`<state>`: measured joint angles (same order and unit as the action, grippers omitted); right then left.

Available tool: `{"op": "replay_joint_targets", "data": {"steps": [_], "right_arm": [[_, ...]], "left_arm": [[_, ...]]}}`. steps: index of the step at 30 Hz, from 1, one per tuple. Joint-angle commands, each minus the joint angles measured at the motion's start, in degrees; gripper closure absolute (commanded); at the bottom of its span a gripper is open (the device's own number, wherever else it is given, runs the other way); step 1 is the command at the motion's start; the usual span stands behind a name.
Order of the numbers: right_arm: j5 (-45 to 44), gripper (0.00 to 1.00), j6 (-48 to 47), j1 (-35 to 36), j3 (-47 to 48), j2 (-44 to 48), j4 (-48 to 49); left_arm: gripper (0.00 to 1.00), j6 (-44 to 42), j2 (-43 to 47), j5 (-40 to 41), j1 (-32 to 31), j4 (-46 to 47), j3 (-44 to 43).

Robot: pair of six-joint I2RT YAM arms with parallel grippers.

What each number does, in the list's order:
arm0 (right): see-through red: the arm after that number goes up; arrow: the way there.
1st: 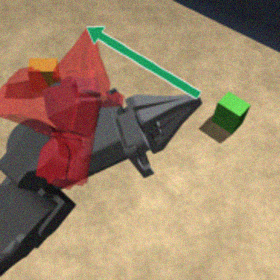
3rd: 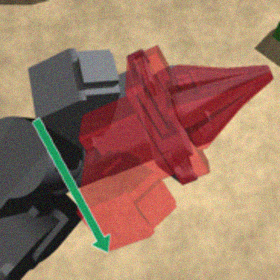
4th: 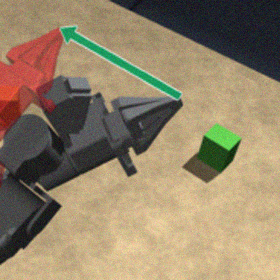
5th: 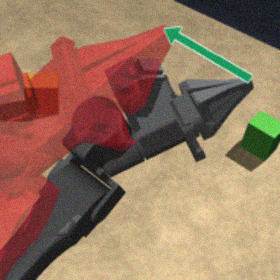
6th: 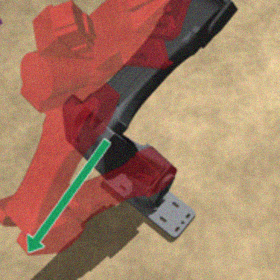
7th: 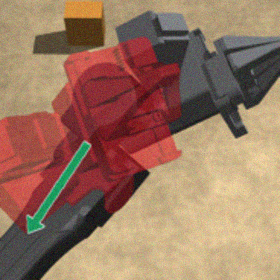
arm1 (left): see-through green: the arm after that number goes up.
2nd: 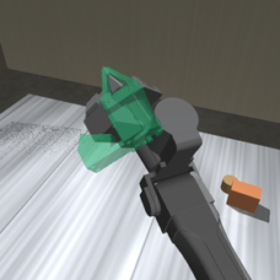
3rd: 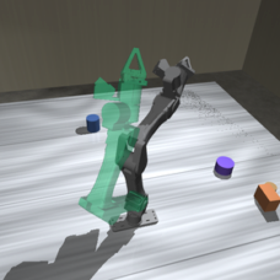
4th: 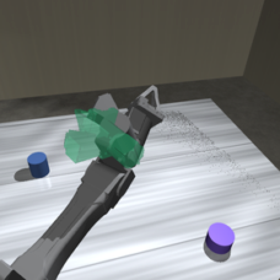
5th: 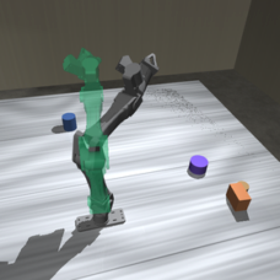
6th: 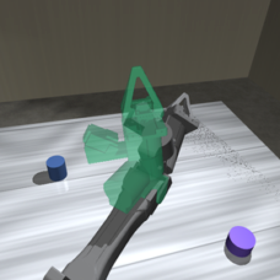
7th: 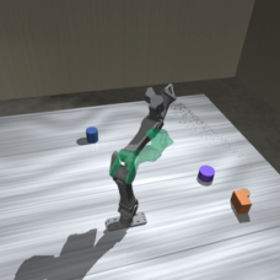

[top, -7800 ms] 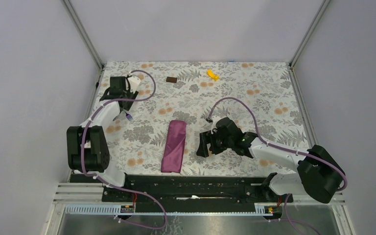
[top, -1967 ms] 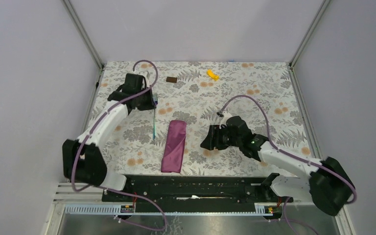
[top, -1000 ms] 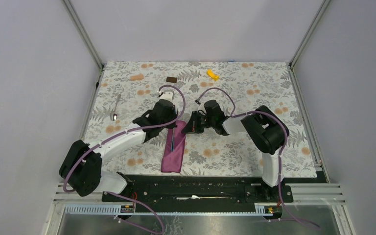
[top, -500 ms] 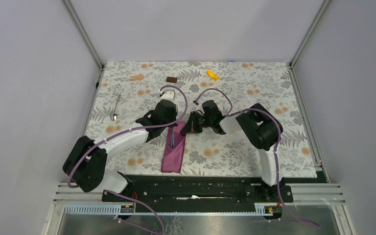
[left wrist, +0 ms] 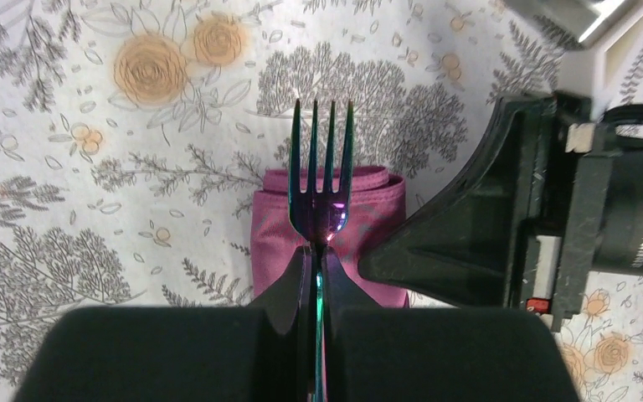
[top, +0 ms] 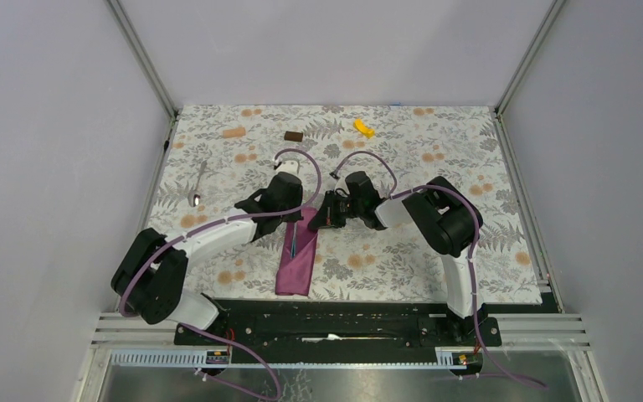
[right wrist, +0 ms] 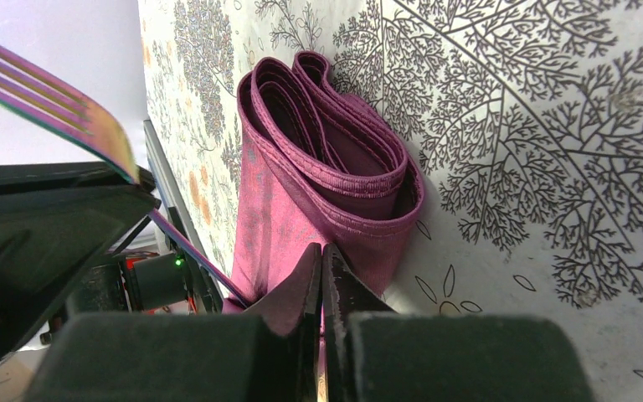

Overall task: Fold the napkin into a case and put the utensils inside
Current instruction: Insert the fork into the folded napkin.

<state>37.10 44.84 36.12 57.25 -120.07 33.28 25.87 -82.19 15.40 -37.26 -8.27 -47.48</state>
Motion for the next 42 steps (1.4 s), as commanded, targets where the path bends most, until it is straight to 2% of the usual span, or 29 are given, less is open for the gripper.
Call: {"op": "replay_joint_targets", "data": {"steps": [1, 11, 16, 31, 36, 42], "right_arm": [[-0.4, 1.0, -1.6, -0.3, 0.8, -0.3, 0.6], [-0.9, 1.0, -2.4, -0.3, 1.3, -0.4, -0.3], [-1.1, 1.0, -2.4, -0.3, 1.4, -0.6, -0.3], [-1.4, 1.0, -2.6, -0.3, 1.2, -0.5, -0.4], [-1.5, 1.0, -2.6, -0.3, 0.9, -0.4, -0.2], [-1.5, 1.0, -2.7, -0.3, 0.9, -0.4, -0.2]], "left_arm": [[1.0, 3.8, -0.6, -2.3, -0.3, -3.6, -2.5], [1.0, 5.0, -2.9, -6.2, -0.3, -11.4, -4.7], [1.0, 5.8, -3.3, -8.4, -0.5, -12.8, -4.2], [1.0, 5.2, -5.8, -8.5, -1.0, -15.6, -3.8], [0.91, 4.7, -6.9, -8.8, -1.0, -15.9, -4.2], [0.73, 4.7, -6.8, -9.1, -1.2, -15.8, -4.4]]}}
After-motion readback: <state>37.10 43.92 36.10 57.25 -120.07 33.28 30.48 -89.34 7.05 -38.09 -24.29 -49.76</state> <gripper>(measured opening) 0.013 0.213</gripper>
